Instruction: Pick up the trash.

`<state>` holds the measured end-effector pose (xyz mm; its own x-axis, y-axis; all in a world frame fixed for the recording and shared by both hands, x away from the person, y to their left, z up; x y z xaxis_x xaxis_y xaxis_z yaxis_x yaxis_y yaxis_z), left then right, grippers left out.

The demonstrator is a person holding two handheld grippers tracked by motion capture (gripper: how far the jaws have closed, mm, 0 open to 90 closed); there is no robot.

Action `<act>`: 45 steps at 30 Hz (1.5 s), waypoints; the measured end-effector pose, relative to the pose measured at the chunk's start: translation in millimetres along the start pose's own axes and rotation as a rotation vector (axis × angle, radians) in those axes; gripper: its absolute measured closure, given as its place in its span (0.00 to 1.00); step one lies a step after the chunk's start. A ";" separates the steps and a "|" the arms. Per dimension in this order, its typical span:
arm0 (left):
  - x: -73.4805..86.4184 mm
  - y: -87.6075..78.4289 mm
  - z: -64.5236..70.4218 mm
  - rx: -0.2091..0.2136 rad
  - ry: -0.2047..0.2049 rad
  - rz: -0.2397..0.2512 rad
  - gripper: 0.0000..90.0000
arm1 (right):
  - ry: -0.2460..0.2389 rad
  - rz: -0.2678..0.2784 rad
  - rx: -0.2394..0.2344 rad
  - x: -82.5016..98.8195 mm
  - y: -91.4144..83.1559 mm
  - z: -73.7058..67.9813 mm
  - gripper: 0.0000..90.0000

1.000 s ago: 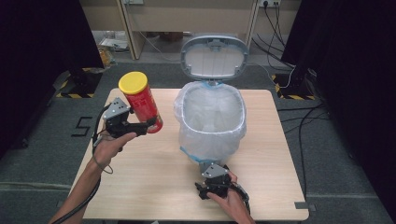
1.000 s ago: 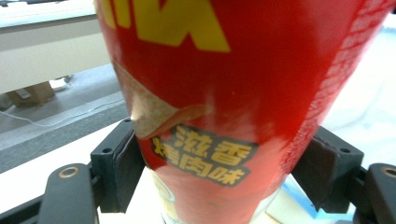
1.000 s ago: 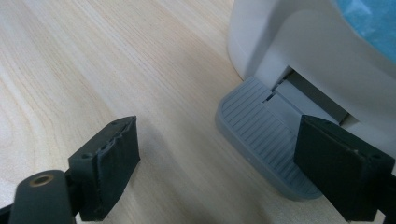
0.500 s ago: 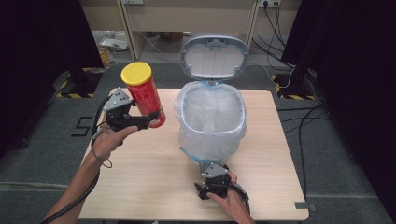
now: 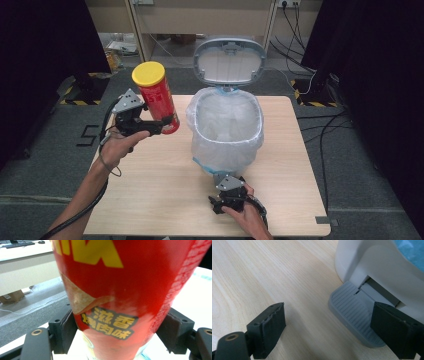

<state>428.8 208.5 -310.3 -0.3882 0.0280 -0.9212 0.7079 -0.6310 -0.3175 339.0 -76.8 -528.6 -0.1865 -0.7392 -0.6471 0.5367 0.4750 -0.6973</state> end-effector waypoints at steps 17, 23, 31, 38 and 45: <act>-25.8 -3.2 12.3 0.013 0.031 0.023 0.27 | 0.000 0.000 0.001 -0.1 0.1 0.0 0.14; -28.7 -2.0 13.4 0.017 0.034 0.022 0.26 | -0.002 0.000 0.004 -0.1 0.0 0.1 0.14; -36.8 -3.6 12.4 0.012 0.037 0.040 0.27 | -0.002 0.000 0.005 -0.1 0.0 0.0 0.14; -44.6 -2.2 19.9 0.017 0.053 0.039 0.27 | -0.002 0.000 0.004 -0.1 -0.1 0.1 0.14; -51.1 2.8 30.5 0.040 0.050 0.044 0.27 | -0.001 0.001 0.003 0.0 0.0 0.0 0.14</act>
<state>432.7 181.6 -257.2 -0.3264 0.0374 -0.9445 0.6992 -0.6629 -0.2678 339.0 -76.8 -528.6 -0.1849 -0.7395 -0.6473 0.5393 0.4743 -0.6958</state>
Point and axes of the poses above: each handheld gripper's, and its own axes: y roughly forward along the jaws, x roughly out of its underside, z roughly to its right, the point moved 2 cm from there along y, roughly forward along the jaws, and after that the axes turned 15 degrees about -y, right-handed, at the moved point
